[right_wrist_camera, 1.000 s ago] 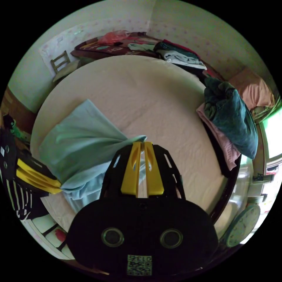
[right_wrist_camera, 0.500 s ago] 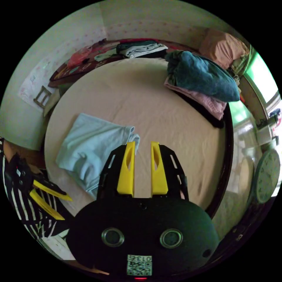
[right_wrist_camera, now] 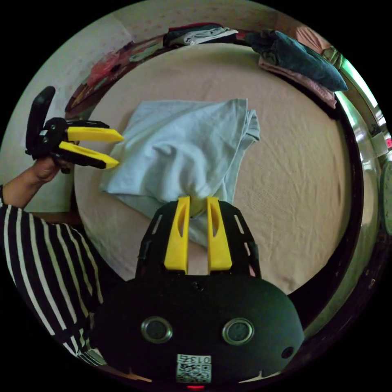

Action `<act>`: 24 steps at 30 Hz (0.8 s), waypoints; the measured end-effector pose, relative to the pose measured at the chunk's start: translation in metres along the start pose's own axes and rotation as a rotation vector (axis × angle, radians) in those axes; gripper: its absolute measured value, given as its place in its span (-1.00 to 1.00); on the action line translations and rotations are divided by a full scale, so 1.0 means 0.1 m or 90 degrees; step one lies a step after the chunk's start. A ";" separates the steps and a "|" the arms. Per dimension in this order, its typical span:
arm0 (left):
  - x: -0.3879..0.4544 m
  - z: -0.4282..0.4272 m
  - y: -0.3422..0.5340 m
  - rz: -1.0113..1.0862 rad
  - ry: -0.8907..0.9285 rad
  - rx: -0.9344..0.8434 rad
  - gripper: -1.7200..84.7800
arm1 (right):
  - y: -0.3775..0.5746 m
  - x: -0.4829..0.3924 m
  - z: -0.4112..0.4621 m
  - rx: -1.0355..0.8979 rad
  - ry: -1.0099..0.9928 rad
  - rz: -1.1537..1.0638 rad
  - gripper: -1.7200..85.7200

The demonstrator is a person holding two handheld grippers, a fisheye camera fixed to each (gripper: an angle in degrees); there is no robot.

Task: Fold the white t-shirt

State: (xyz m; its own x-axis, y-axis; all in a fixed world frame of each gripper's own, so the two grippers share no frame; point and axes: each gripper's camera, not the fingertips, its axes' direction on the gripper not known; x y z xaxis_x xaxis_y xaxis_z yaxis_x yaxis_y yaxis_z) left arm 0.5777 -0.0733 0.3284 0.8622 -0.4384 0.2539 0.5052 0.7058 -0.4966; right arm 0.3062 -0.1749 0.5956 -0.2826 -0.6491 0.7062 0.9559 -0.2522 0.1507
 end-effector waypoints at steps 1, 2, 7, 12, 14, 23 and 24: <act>0.03 0.03 -0.03 0.004 0.000 -0.011 -0.65 | -0.01 0.02 -0.01 -0.003 0.002 -0.014 -0.85; 0.07 0.01 -0.06 0.002 0.004 -0.007 -0.65 | -0.01 0.04 -0.03 -0.008 0.006 -0.018 -0.86; 0.20 -0.01 -0.14 0.028 0.006 -0.017 -0.64 | 0.11 0.23 -0.24 -0.012 0.015 -0.019 -0.90; 0.23 0.06 -0.21 0.028 0.017 -0.034 -0.66 | 0.12 0.36 0.03 -0.076 0.013 -0.019 -0.91; 0.24 -0.05 -0.18 0.024 0.016 -0.023 -0.65 | 0.14 0.39 -0.02 -0.065 -0.002 -0.013 -0.91; 0.51 -0.03 -0.18 0.096 -0.048 -0.038 -0.66 | 0.02 0.27 -0.33 0.053 0.066 -0.004 -0.92; 0.53 0.01 -0.18 0.099 -0.050 -0.046 -0.66 | -0.03 0.20 -0.23 0.046 0.077 -0.018 -0.92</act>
State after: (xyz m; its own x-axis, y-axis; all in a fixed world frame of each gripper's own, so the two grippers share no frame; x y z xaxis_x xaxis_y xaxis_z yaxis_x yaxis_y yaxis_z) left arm 0.6146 -0.1087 0.3514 0.9316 -0.2804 0.2314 0.3636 0.7192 -0.5921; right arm 0.2956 -0.2038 0.5937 -0.3132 -0.7254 0.6129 0.9494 -0.2221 0.2222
